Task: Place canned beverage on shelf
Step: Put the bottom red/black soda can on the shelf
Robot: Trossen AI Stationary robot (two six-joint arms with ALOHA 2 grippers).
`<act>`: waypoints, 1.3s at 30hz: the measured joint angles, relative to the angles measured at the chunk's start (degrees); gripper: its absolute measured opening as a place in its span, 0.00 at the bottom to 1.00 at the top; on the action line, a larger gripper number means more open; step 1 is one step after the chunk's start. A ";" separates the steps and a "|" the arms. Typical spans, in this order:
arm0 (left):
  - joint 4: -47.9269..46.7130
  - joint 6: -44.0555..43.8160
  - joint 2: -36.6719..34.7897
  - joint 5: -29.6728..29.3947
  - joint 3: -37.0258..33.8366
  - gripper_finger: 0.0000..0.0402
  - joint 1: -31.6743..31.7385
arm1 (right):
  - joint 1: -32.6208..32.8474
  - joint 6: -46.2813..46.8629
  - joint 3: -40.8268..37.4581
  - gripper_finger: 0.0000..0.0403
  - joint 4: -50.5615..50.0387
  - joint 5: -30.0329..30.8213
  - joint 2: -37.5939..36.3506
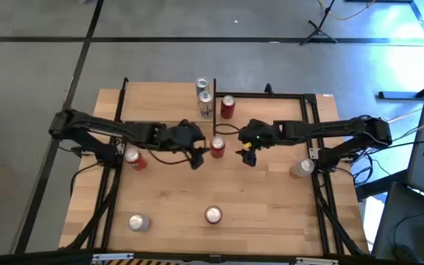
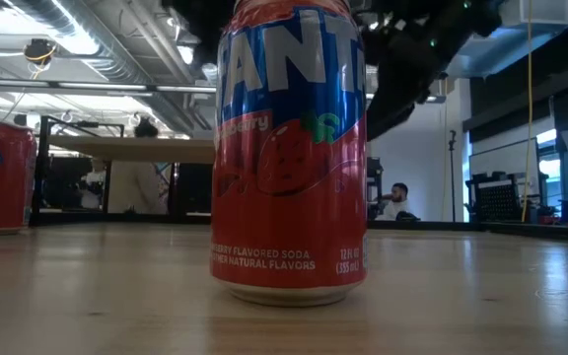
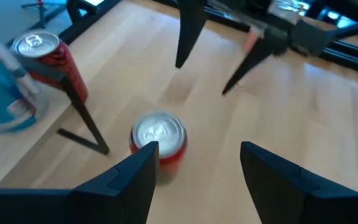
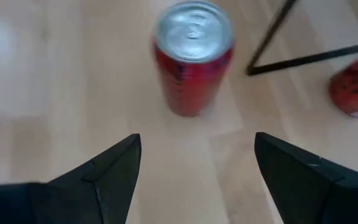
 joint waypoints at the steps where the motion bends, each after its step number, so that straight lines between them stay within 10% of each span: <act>1: 1.30 0.31 1.30 -0.37 0.00 0.56 0.36 | 0.00 0.05 -0.86 0.75 0.98 0.27 0.00; 21: 11.63 -1.81 6.84 16.77 2.32 0.64 7.33 | 0.02 0.65 -2.76 0.75 -1.50 -1.62 -0.53; 39: 14.24 5.15 7.25 13.71 2.36 0.79 7.14 | 0.02 -0.48 -2.76 0.75 1.20 -2.78 -0.61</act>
